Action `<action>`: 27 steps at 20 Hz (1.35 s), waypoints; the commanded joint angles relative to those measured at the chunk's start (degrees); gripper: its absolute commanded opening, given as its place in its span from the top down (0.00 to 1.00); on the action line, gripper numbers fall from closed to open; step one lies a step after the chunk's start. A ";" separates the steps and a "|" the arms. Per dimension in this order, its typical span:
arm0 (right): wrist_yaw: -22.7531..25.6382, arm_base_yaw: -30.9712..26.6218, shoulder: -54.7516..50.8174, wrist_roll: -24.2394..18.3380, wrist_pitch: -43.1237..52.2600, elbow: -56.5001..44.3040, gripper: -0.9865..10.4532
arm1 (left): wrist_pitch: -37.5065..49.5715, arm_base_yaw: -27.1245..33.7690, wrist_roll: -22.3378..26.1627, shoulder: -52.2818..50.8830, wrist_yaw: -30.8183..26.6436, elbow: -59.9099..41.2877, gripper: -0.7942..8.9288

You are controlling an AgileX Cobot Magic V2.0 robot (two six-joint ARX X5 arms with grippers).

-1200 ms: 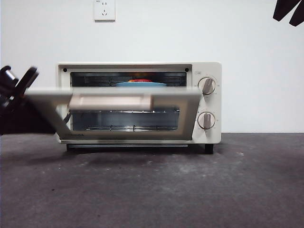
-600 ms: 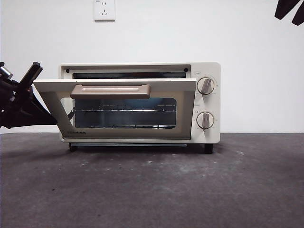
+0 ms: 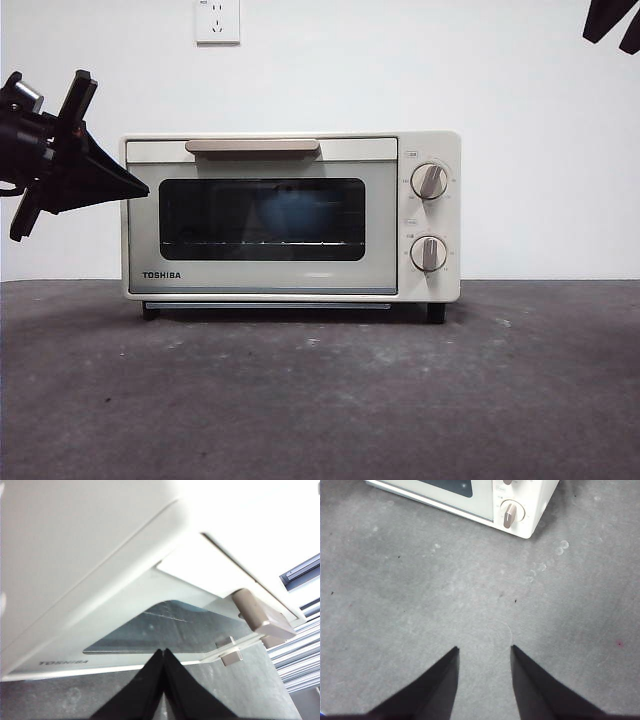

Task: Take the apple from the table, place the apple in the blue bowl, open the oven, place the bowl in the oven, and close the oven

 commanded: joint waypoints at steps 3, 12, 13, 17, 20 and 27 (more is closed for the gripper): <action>0.17 0.46 0.28 0.37 0.22 0.33 0.77 | -0.42 0.00 -0.48 -1.44 1.31 0.31 0.91; -2.01 0.46 0.31 -1.62 7.39 0.20 0.77 | -29.44 -4.37 15.91 -25.44 -8.48 0.31 0.91; -2.78 0.46 0.31 -2.54 9.07 -0.04 0.77 | -34.82 -5.70 18.69 -29.27 -11.82 0.31 0.91; -8.35 0.48 0.39 -3.04 15.58 -3.10 0.79 | -49.75 -10.82 23.67 -41.18 -21.62 0.31 0.91; -14.32 0.48 0.28 -3.15 23.89 -8.85 0.90 | -57.44 -13.86 24.92 -47.82 -26.67 0.31 0.91; -16.11 0.48 0.35 -3.58 34.73 -14.56 0.91 | -65.46 -15.06 24.68 -54.12 -28.09 0.31 0.91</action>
